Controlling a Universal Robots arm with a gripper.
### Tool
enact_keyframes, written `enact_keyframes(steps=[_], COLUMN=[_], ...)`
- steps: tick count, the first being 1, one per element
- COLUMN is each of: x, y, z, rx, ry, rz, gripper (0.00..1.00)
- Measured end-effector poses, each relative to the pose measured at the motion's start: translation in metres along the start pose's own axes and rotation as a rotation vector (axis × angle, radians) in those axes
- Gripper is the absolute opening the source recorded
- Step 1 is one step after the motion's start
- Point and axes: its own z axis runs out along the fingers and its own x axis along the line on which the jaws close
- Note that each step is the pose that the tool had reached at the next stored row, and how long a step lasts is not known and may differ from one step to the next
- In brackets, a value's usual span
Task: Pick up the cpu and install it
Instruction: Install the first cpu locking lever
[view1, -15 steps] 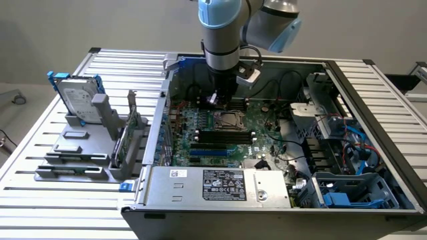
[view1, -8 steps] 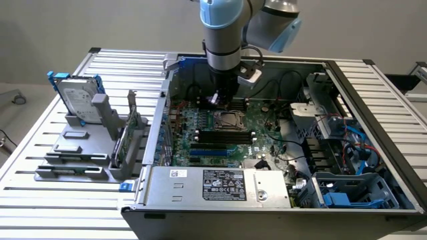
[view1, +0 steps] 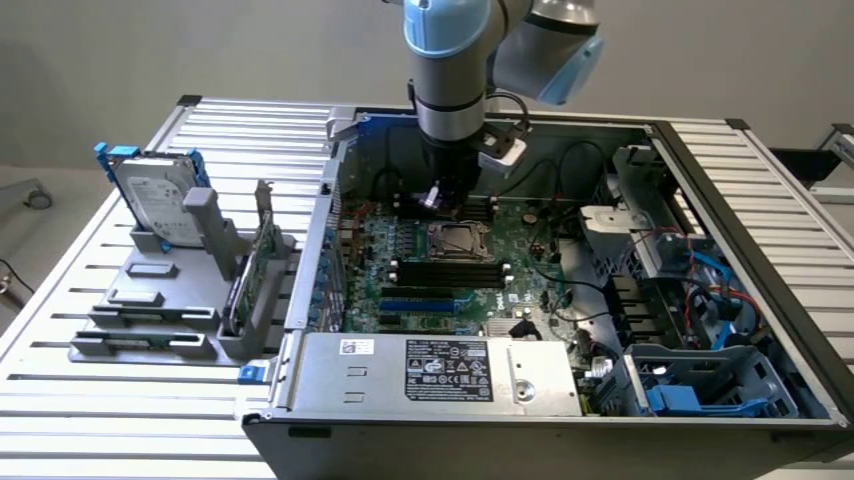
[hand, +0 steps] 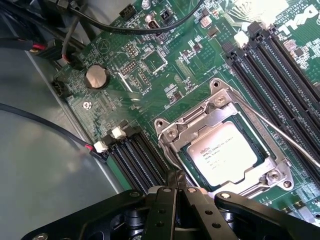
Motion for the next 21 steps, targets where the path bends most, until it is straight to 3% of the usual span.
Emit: enact_keyframes(steps=[21], x=[0.0008], y=[0.0007], z=[-0.0015], rx=[-0.0009], ry=[0.0], rz=[0.004], gripper=[0.11])
